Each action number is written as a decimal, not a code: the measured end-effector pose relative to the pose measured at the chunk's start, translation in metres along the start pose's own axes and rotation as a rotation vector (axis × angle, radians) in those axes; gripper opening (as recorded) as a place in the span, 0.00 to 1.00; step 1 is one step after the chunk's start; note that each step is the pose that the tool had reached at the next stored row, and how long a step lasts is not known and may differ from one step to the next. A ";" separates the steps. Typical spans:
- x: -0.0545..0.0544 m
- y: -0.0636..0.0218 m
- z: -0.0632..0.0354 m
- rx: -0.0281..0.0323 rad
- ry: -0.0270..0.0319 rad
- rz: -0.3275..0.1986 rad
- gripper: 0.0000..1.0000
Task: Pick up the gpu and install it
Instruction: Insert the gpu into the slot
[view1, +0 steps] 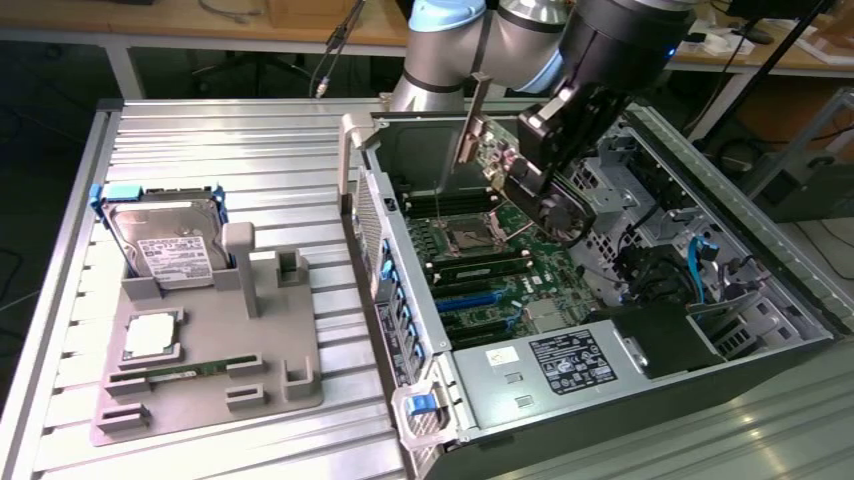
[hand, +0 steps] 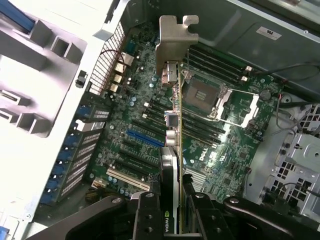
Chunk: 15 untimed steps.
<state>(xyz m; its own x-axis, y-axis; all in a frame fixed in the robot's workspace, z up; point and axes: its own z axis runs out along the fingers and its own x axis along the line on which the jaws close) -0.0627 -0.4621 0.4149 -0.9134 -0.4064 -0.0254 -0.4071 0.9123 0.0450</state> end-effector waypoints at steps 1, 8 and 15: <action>0.000 0.0000 0.0000 -0.0001 0.0003 -0.006 0.27; 0.000 0.0000 0.0000 -0.0012 0.0022 -0.049 0.27; 0.000 0.0000 0.0000 -0.0024 0.0041 -0.091 0.27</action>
<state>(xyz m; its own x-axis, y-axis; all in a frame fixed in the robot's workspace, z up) -0.0627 -0.4621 0.4149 -0.8724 -0.4881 -0.0254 -0.4888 0.8712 0.0450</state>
